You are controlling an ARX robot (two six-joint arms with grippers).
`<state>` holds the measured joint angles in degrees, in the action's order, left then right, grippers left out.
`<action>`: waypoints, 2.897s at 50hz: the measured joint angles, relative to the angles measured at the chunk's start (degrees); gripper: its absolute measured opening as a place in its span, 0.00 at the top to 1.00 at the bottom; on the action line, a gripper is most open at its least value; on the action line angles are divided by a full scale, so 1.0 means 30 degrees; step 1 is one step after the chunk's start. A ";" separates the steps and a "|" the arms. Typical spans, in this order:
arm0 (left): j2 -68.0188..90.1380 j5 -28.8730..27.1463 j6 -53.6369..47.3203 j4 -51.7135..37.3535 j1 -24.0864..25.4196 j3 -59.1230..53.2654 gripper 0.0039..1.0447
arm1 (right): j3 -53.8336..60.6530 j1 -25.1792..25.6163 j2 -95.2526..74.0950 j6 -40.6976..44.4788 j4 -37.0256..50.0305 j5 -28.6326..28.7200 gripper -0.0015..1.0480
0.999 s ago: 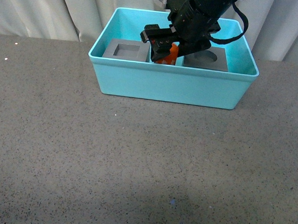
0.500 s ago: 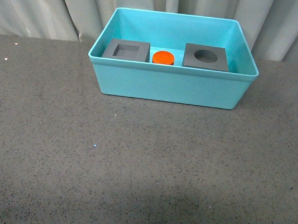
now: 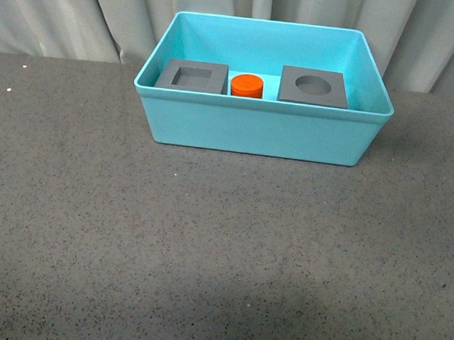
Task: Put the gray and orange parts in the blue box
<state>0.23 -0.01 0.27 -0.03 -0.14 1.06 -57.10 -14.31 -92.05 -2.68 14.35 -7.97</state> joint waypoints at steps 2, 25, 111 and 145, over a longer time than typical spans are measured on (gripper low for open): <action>0.0000 0.0007 0.0000 0.0000 0.0000 0.0000 0.06 | 0.0984 0.0160 0.0947 0.0029 0.0226 -0.0539 0.09; 0.0000 0.0007 0.0000 0.0000 0.0000 0.0000 0.06 | 1.3143 0.2047 0.7329 0.1137 1.2386 -0.0087 0.64; 0.0000 0.0000 0.0000 0.0000 0.0000 0.0000 0.06 | 1.8950 0.4721 2.6447 0.1093 -0.0474 0.2637 0.99; -0.0007 -0.0007 0.0000 0.0000 0.0000 0.0000 0.06 | 1.8935 0.4721 3.0600 0.1100 -0.4750 0.2688 0.84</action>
<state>0.21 -0.03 0.27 -0.03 -0.14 1.06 -0.30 -0.14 -0.25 0.62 0.10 0.10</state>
